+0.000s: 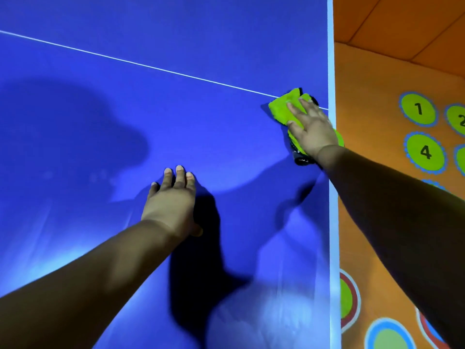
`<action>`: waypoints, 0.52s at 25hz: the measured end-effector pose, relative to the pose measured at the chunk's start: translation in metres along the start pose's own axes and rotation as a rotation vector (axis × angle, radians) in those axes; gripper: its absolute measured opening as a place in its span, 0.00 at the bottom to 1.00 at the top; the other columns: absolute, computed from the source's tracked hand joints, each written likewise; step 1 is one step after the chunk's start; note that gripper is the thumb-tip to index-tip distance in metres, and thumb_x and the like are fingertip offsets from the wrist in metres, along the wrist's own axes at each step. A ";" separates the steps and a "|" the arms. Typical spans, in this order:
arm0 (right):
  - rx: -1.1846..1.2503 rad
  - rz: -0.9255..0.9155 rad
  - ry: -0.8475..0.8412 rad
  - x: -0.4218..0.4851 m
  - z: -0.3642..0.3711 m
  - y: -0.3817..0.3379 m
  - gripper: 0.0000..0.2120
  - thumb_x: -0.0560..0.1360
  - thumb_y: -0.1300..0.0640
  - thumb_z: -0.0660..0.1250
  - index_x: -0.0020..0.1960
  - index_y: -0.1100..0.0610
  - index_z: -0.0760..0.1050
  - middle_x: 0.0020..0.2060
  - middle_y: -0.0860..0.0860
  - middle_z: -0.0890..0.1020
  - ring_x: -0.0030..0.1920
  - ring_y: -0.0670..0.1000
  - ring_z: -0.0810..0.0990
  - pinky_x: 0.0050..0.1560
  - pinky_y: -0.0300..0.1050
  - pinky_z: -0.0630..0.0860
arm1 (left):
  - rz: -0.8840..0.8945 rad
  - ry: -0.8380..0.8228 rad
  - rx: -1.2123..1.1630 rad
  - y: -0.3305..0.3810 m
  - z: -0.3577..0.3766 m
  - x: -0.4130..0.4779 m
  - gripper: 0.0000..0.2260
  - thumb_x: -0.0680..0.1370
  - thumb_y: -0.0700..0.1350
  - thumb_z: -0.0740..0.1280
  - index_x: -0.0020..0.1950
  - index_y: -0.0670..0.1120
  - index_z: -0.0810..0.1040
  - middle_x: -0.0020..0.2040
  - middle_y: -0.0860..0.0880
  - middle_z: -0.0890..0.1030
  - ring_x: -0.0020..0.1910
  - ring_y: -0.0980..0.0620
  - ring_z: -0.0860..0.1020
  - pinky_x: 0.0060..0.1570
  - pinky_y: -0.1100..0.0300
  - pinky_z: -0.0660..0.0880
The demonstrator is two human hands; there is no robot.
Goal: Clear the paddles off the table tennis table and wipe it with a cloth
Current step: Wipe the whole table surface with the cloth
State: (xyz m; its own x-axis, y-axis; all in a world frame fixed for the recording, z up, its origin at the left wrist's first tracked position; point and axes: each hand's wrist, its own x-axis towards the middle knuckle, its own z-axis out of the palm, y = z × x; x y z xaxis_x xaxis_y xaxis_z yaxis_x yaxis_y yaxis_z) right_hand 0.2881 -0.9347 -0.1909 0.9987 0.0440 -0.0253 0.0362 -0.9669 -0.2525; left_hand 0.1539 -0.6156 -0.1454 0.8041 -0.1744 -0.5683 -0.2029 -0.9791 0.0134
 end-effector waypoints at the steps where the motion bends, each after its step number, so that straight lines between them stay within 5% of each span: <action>1: 0.002 0.057 0.014 0.003 -0.001 0.000 0.23 0.80 0.47 0.57 0.75 0.45 0.61 0.77 0.50 0.58 0.77 0.52 0.53 0.74 0.46 0.49 | -0.002 0.003 -0.001 0.000 0.000 0.001 0.52 0.67 0.57 0.74 0.76 0.44 0.42 0.77 0.44 0.41 0.75 0.43 0.42 0.72 0.47 0.51; 7: 0.035 0.190 0.033 -0.060 0.007 -0.017 0.25 0.80 0.47 0.59 0.75 0.46 0.60 0.77 0.51 0.57 0.77 0.54 0.50 0.75 0.48 0.46 | -0.023 -0.012 -0.006 -0.001 0.000 -0.001 0.53 0.66 0.57 0.75 0.76 0.43 0.43 0.77 0.44 0.42 0.75 0.43 0.43 0.72 0.47 0.52; 13: 0.014 0.084 0.127 -0.177 0.019 -0.040 0.27 0.74 0.45 0.56 0.72 0.51 0.69 0.72 0.58 0.67 0.74 0.61 0.62 0.72 0.56 0.61 | -0.033 0.003 0.011 0.001 0.001 -0.003 0.52 0.66 0.59 0.74 0.76 0.42 0.44 0.77 0.44 0.44 0.75 0.42 0.44 0.71 0.46 0.54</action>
State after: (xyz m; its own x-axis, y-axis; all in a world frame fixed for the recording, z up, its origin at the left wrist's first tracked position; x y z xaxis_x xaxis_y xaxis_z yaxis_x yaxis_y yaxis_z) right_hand 0.1092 -0.8991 -0.1944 0.9947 -0.0704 0.0755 -0.0477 -0.9621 -0.2685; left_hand 0.1510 -0.6155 -0.1443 0.8119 -0.1419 -0.5662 -0.1818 -0.9832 -0.0143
